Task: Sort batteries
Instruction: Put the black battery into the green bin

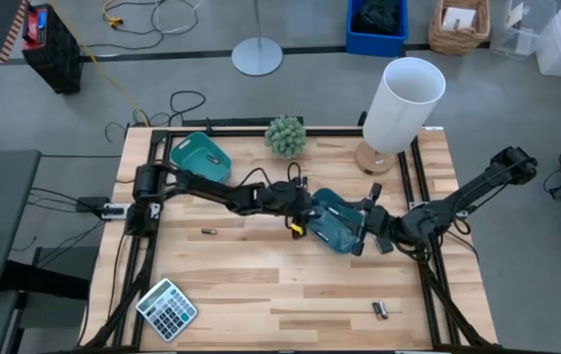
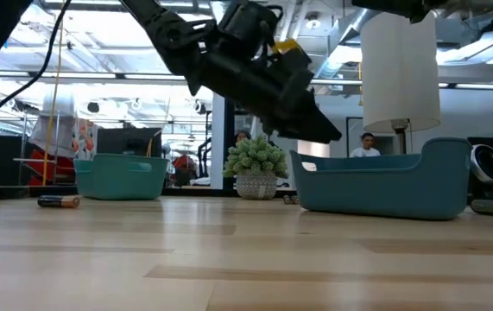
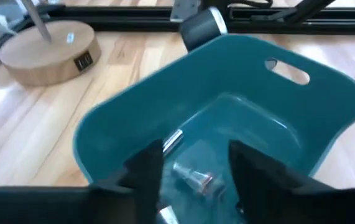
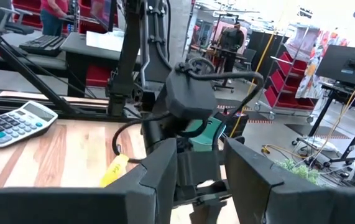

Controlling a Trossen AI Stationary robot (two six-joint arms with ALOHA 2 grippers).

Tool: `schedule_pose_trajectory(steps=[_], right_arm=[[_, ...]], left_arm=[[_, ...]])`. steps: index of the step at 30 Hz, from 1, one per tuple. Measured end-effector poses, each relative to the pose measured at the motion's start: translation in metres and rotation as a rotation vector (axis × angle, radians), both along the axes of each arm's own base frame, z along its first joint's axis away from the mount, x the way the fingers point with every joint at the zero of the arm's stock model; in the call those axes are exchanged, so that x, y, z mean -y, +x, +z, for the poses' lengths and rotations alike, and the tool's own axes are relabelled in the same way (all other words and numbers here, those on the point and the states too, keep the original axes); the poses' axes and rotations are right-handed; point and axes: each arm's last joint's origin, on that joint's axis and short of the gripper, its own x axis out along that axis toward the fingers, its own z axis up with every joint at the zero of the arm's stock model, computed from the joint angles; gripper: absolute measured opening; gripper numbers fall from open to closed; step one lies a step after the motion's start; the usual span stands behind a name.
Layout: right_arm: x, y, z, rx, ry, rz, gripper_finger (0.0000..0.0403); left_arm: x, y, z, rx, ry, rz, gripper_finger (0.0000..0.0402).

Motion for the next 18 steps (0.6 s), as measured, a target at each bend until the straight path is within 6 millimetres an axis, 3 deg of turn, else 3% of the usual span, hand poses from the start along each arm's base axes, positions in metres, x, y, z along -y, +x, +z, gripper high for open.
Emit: schedule_pose_trajectory(steps=[4,9,14,18], right_arm=[[0.000,0.000,-0.001,-0.006,-0.003,0.000,0.0150],[0.000,0.000,-0.002,-0.020,-0.011,-0.001,0.0150],[0.000,0.000,-0.002,-0.022,-0.012,0.000,0.0150],[0.000,0.000,-0.003,-0.028,-0.015,0.000,0.0150]], left_arm=[[0.002,-0.004,0.013,0.004,0.058,-0.030,0.0222],[0.003,-0.021,0.047,-0.033,0.095,-0.028,0.0215],[0.006,-0.058,0.071,-0.229,0.152,0.001,0.0180],[0.014,-0.102,0.070,-0.407,0.182,0.011,0.0150]])
